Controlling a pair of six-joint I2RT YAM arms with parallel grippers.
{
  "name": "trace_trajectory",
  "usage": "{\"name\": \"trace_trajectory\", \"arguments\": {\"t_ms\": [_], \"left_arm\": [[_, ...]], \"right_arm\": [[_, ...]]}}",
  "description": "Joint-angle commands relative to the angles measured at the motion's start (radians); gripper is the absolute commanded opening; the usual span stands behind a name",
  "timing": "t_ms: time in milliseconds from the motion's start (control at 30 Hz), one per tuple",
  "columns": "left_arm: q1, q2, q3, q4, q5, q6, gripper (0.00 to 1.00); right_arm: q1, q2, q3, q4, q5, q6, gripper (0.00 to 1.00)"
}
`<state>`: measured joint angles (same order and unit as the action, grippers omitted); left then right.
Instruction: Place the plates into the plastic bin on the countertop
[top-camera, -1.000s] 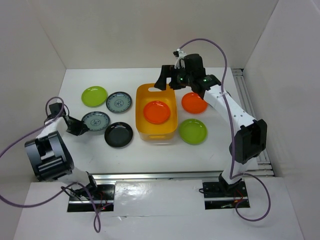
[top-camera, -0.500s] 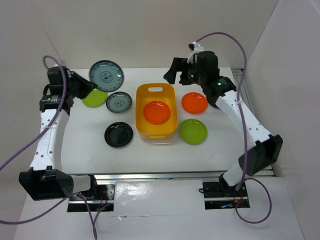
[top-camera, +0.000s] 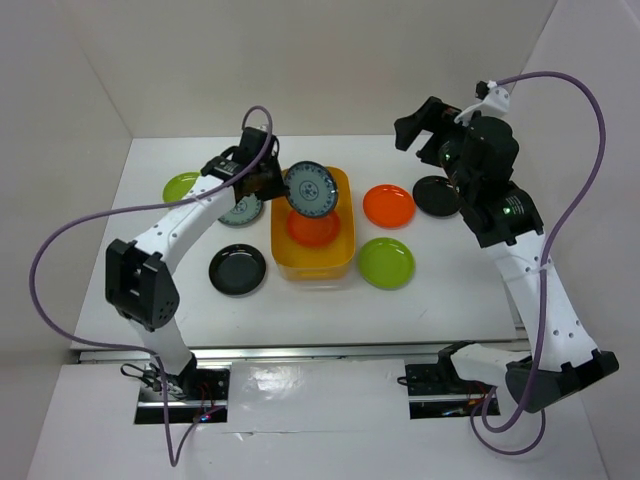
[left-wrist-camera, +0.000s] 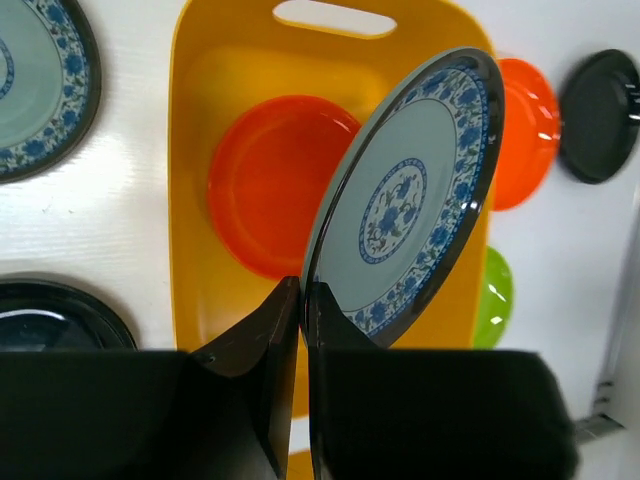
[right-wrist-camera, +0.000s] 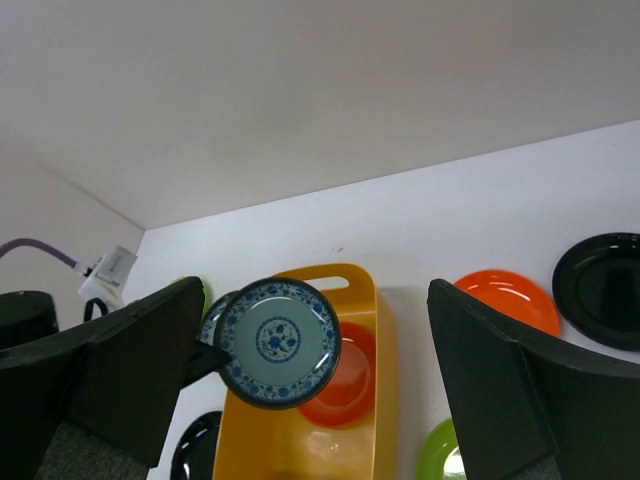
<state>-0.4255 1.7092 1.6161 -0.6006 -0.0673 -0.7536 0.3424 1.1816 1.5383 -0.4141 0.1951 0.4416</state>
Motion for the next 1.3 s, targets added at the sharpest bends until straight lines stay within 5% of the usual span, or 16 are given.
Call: {"name": "trace_trajectory", "arguments": {"t_ms": [0,400,433,467,567,700,733,833,867,900,1133,1267], "left_arm": [[-0.001,0.056,0.064,-0.002,-0.077,0.034,0.0],[-0.032,0.222,0.073,0.01,-0.045,0.025,0.0],[-0.032,0.222,0.073,0.01,-0.045,0.025,0.05],[-0.032,0.231,0.073,0.01,-0.045,0.025,0.22],[-0.032,0.24,0.082,0.01,-0.026,0.025,0.31],[-0.041,0.241,0.1,0.019,-0.017,0.034,0.53],[-0.05,0.228,0.1,0.019,-0.017,0.034,0.67],[-0.05,0.195,0.12,0.028,0.006,0.043,0.77],[-0.061,0.161,0.131,0.028,0.006,0.054,0.94],[-0.061,0.139,0.143,0.028,0.006,0.066,1.0],[0.069,-0.034,0.171,-0.077,-0.098,-0.021,1.0],[0.345,-0.152,-0.078,-0.087,-0.027,-0.182,1.0]], "right_arm": [[-0.013,-0.016,0.013,-0.032,0.015,0.002,1.0],[-0.013,-0.016,0.023,-0.034,-0.035,-0.02,1.0],[-0.013,-0.016,0.023,-0.034,-0.036,-0.02,1.0],[-0.013,-0.007,0.023,-0.034,-0.046,-0.02,1.0],[-0.013,-0.007,0.023,-0.025,-0.056,-0.02,1.0],[-0.013,0.003,0.014,-0.025,-0.065,-0.02,1.0],[-0.013,0.003,0.014,-0.025,-0.065,-0.02,1.0],[-0.013,0.003,0.014,-0.015,-0.065,-0.02,1.0],[-0.013,0.003,0.005,-0.015,-0.065,-0.02,1.0],[-0.013,0.003,0.005,-0.015,-0.065,-0.02,1.0],[-0.013,0.015,-0.004,0.006,-0.164,-0.033,1.0],[-0.013,0.094,0.006,0.006,-0.321,-0.063,1.0]]}}
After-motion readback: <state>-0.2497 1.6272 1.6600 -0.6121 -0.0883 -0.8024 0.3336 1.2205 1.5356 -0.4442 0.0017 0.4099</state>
